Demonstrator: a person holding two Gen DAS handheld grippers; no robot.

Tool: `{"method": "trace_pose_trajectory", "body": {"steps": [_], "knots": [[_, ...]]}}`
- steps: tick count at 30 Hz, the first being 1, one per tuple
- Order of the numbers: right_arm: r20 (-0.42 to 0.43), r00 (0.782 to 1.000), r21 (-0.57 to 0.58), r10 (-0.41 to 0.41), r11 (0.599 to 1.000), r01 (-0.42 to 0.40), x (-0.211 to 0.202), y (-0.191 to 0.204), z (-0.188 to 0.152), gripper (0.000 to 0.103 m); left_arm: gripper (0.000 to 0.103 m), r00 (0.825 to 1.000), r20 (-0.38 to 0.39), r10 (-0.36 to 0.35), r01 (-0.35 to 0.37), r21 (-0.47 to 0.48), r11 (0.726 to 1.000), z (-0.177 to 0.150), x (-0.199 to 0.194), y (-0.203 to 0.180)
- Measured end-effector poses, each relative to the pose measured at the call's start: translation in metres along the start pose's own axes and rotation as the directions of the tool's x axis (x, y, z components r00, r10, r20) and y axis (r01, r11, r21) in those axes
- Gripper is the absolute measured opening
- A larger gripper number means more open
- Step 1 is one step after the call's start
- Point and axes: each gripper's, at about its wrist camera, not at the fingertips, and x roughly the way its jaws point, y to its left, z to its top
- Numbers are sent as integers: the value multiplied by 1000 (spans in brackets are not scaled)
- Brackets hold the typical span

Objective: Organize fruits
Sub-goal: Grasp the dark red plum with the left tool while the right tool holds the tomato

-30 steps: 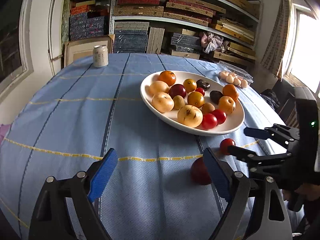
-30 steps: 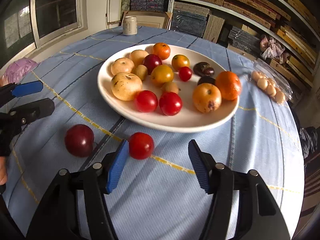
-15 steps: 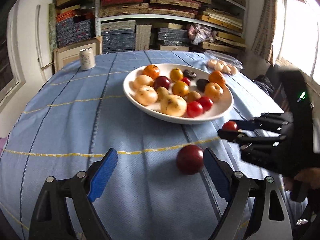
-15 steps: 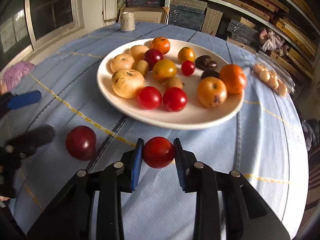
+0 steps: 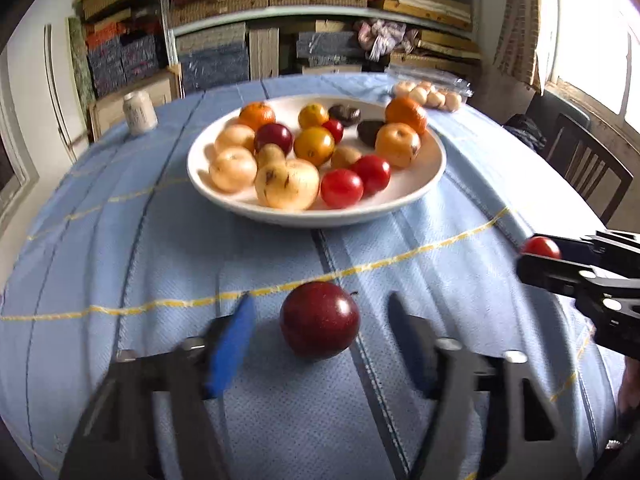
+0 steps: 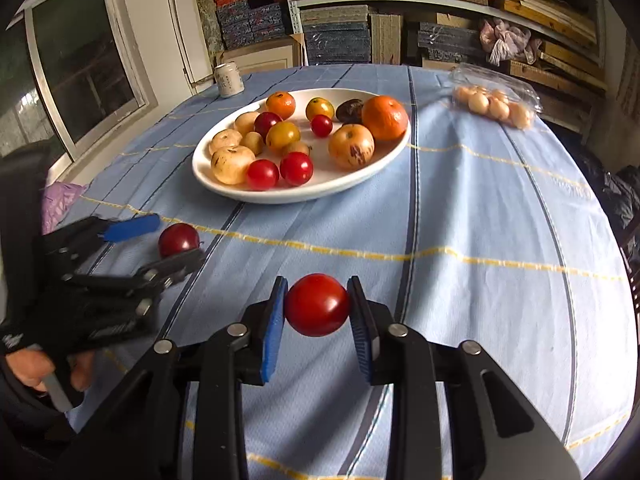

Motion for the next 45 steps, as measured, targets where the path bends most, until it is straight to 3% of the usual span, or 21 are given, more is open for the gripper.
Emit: {"method": "trace_pose_trajectory", "body": {"steps": [5, 33, 38, 45], "knots": [[15, 1000, 5, 12, 1000, -12, -6, 1, -4, 31, 40, 1000, -24, -2, 1, -23, 1000, -1, 5, 4], [49, 999, -19, 15, 1000, -14, -23, 7, -8, 31, 40, 999, 49, -1, 3, -42, 999, -9, -44, 0], [60, 998, -27, 32, 999, -30, -31, 4, 6, 31, 40, 997, 80, 0, 3, -47, 999, 4, -56, 5], [98, 993, -63, 59, 997, -53, -39, 0, 53, 31, 40, 994, 107, 14, -8, -59, 998, 44, -55, 16]]}}
